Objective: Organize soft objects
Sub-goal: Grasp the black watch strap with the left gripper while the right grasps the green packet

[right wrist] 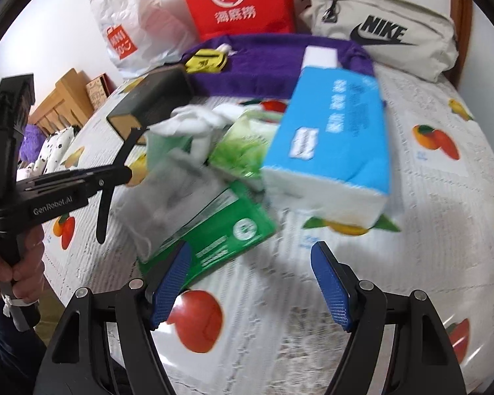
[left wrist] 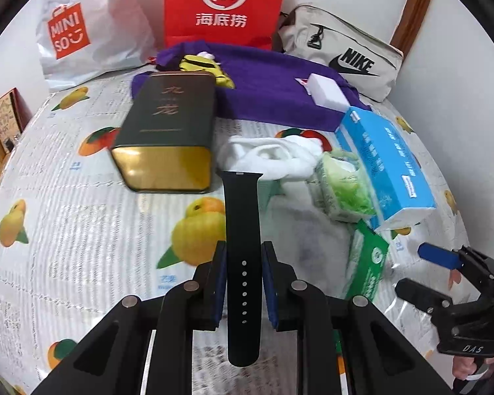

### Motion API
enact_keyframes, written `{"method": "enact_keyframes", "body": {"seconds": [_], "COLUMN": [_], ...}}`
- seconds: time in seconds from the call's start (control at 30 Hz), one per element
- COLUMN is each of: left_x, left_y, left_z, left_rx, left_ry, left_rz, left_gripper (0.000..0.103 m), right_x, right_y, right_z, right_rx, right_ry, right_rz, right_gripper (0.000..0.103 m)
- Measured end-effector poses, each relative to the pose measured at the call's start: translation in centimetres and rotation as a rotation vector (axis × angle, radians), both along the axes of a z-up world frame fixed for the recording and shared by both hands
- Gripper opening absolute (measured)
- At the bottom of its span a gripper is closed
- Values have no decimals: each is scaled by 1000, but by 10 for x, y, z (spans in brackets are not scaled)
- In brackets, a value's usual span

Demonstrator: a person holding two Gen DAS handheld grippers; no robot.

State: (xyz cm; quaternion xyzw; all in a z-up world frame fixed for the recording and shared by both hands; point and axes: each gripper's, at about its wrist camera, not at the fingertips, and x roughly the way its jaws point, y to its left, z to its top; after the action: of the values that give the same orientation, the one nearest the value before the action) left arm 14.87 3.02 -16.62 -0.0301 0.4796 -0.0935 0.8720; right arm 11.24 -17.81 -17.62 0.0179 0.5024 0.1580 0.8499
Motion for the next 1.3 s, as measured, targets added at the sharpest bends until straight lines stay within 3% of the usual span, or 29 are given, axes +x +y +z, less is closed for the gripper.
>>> {"method": "enact_keyframes", "body": {"seconds": [0.17, 0.33, 0.5, 0.6, 0.87, 1.03, 1.17, 1.3], "left_x": [-6, -10, -11, -12, -12, -12, -13, -13], "left_y": [16, 29, 39, 43, 41, 37, 39, 41], "left_z": [-3, -7, -9, -6, -5, -6, -6, -6], "left_rx": [-18, -39, -75, -84, -100, -97, -101, -101], "left_ry": [2, 11, 14, 6, 3, 10, 9, 14], "left_rz": [19, 28, 41, 44, 27, 13, 11, 14], "left_gripper": [19, 19, 19, 19, 19, 19, 19, 19], "right_x": [4, 7, 8, 6, 1, -2, 3, 11], "right_y": [15, 28, 36, 28, -2, 12, 22, 31], "right_z": [-19, -19, -20, -21, -17, -11, -10, -18], "right_rx": [6, -19, -145, -183, -143, -73, -13, -7], "right_ry": [59, 30, -19, -14, 32, 50, 61, 78], "right_rz": [-7, -11, 8, 3, -89, -85, -122, -170], "right_gripper": [75, 75, 62, 61, 61, 62, 70, 72]}}
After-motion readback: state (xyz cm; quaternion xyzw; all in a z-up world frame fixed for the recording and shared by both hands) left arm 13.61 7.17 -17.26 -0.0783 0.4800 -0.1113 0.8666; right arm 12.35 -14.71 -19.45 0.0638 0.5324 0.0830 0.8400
